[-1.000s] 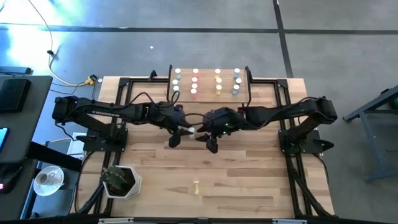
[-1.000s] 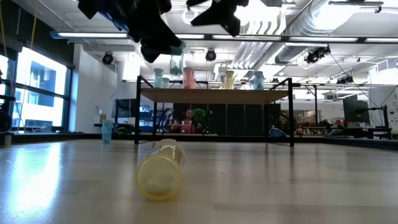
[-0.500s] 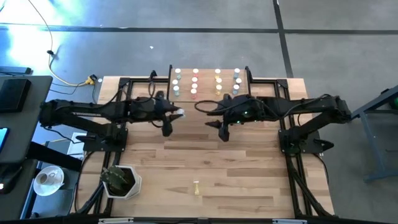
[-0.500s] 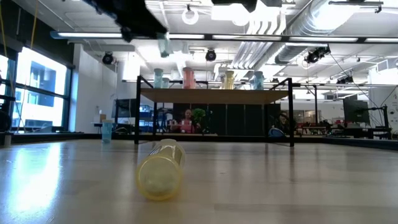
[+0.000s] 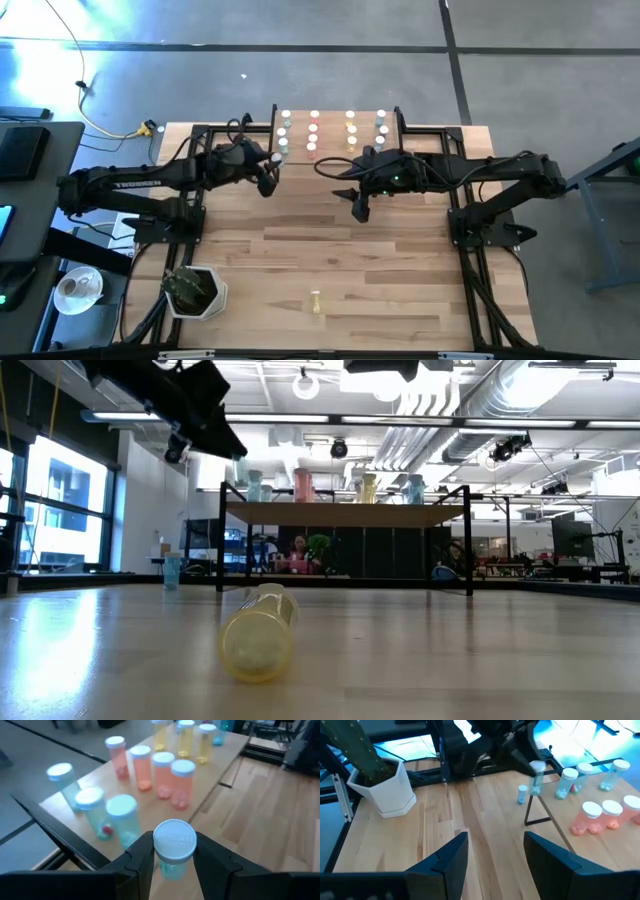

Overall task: Pick and place medicine bottles onto shelf by color
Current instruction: Put the green pill bottle on the shelf

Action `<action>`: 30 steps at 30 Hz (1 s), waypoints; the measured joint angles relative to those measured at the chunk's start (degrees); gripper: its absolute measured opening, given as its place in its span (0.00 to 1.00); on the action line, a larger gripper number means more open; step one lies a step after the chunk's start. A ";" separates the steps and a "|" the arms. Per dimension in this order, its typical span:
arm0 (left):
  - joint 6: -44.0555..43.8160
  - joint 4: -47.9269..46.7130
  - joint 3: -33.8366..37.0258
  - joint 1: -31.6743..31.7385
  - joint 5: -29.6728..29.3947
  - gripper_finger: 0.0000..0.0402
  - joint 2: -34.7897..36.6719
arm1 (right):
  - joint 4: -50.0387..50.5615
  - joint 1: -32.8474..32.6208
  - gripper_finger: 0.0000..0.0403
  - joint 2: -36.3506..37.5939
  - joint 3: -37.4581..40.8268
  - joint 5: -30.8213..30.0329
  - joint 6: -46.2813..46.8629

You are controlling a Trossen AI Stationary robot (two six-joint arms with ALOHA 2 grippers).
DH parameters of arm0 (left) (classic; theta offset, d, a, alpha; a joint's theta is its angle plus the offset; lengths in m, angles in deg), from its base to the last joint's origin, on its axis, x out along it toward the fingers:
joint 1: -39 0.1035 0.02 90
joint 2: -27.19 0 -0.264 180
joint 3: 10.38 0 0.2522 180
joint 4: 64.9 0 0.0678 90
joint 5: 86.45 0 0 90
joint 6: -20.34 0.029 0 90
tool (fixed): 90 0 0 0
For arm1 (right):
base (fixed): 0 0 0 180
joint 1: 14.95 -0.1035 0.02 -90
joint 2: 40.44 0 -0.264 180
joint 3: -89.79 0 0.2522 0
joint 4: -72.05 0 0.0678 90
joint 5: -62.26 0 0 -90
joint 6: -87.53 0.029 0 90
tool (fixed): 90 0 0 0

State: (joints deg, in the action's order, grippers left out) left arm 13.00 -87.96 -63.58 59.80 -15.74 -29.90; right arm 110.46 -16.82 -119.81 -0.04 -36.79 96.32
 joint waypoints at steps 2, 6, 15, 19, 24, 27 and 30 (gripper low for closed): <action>-0.02 0.76 -0.03 1.69 1.70 0.28 -0.37 | 0.07 0.00 0.46 0.00 0.00 -0.01 0.13; -0.02 1.06 -0.02 3.96 3.74 0.28 -2.02 | 0.18 0.00 0.46 0.00 0.00 0.00 0.13; 1.51 5.00 -0.02 4.41 5.43 0.28 -4.95 | 0.44 0.00 0.46 0.00 0.00 -0.04 0.13; 2.24 5.20 -0.02 4.86 5.18 0.28 -4.95 | 0.44 0.00 0.46 0.00 0.00 -0.04 0.13; 3.46 6.03 -0.04 6.15 5.14 0.28 -4.95 | 0.44 0.00 0.46 0.00 0.00 -0.04 0.13; 3.48 4.85 -0.04 7.03 5.18 0.28 -4.97 | 0.44 0.00 0.46 0.00 0.00 -0.05 0.13; 3.48 4.67 -0.04 7.48 5.35 0.28 -5.46 | 0.44 0.02 0.46 0.00 0.00 -0.05 0.13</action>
State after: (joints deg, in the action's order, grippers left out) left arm 16.48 -83.29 -63.62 67.28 -10.38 -35.36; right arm 110.89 -16.80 -119.81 -0.04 -36.84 96.46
